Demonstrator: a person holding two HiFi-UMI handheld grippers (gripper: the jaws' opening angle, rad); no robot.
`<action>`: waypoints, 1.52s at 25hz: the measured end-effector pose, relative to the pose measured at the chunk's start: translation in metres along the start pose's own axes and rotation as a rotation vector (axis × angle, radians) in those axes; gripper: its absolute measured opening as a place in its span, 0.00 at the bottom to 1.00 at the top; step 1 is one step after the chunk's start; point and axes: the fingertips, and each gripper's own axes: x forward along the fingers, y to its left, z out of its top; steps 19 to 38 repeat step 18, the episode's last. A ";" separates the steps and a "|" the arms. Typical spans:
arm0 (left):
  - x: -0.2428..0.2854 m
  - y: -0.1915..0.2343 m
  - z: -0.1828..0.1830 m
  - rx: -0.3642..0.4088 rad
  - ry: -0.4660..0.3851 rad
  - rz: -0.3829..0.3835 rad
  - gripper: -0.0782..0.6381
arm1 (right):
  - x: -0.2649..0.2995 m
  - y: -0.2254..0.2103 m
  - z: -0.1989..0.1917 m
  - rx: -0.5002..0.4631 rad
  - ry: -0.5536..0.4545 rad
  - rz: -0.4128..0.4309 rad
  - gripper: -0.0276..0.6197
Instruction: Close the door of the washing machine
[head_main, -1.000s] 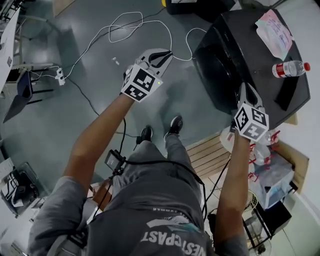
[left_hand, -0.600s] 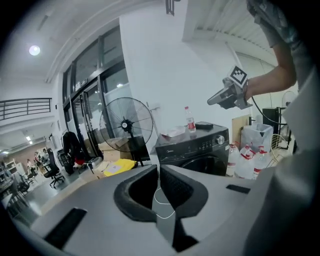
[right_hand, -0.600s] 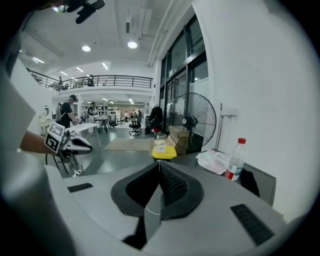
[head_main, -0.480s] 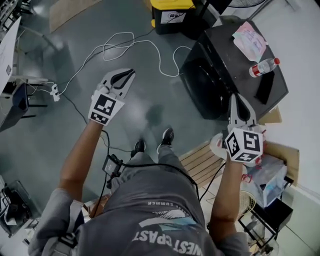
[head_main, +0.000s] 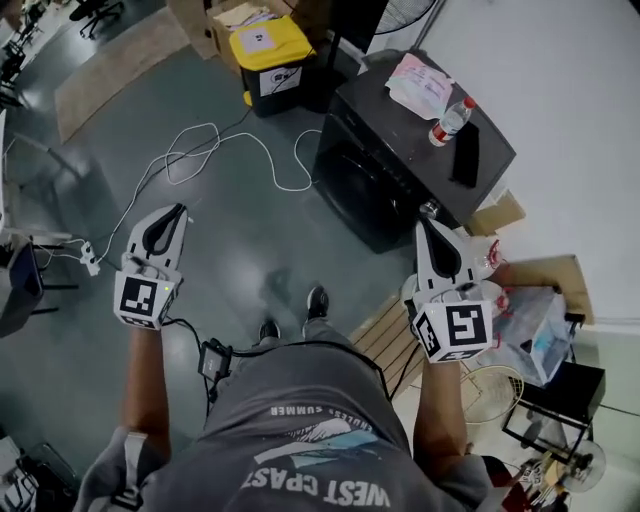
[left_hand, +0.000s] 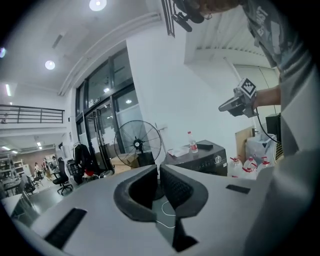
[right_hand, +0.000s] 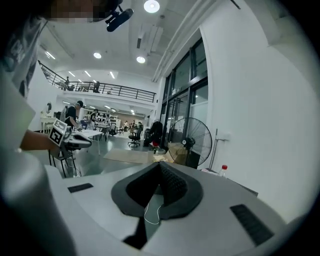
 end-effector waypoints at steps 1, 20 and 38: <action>-0.008 0.001 0.004 -0.004 -0.006 0.008 0.15 | -0.009 0.001 0.005 -0.002 -0.012 -0.006 0.09; -0.062 -0.021 0.016 -0.049 -0.048 0.009 0.15 | -0.085 0.017 0.018 0.010 -0.073 -0.103 0.09; -0.062 -0.021 0.016 -0.049 -0.048 0.009 0.15 | -0.085 0.017 0.018 0.010 -0.073 -0.103 0.09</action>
